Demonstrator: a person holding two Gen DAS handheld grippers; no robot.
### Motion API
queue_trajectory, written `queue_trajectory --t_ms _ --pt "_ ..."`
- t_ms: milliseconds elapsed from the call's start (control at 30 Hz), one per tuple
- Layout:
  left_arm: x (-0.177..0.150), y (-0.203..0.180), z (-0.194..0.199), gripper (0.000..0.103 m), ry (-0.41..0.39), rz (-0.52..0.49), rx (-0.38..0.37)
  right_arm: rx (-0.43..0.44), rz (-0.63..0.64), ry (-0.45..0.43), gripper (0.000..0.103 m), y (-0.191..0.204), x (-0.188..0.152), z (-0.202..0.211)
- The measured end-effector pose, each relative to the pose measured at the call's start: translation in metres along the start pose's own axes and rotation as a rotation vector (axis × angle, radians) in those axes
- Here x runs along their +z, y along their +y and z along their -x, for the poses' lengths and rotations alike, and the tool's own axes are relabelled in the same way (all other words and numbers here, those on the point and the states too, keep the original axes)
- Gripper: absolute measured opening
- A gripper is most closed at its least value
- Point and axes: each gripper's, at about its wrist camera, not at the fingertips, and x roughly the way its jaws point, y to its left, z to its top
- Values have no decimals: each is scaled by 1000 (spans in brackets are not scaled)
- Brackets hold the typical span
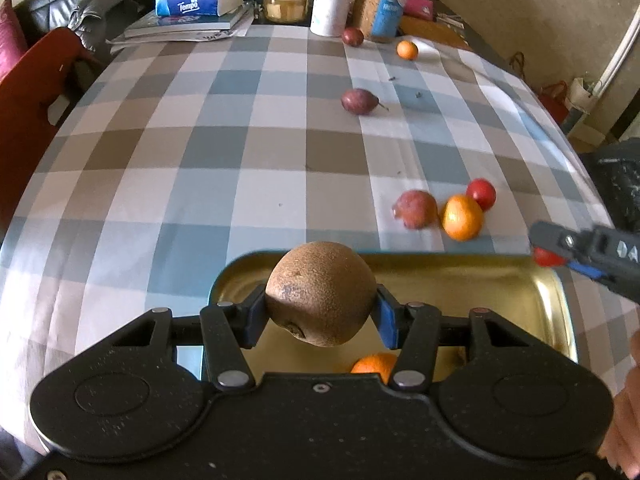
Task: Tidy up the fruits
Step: 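Carry the potato and red tomato in both tools over the gold tray, then open both tools to drop the potato and tomato into the tray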
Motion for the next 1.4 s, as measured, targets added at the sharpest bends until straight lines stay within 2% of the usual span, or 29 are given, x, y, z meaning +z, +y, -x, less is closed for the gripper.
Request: queue_trajectory --t_ms 400,533,833,967,1133,1400 --pt "-18 -2 -6 59 26 -21 8 -40 -34 65 37 -38 -45 18" --pt "-20 -3 -7 59 21 -27 21 -49 -35 80 37 -40 -50 15" --pt "-21 1 -14 59 59 -2 -10 -66 15 75 38 -31 -52 13" --pt "-21 1 -4 59 8 -8 -29 -47 8 97 38 -32 -51 10" --pt "-17 -6 8 59 -67 -47 23 -59 12 93 38 -30 -51 9" --pt "-16 -7 0 60 -51 -47 39 -57 42 53 39 -24 -51 16"
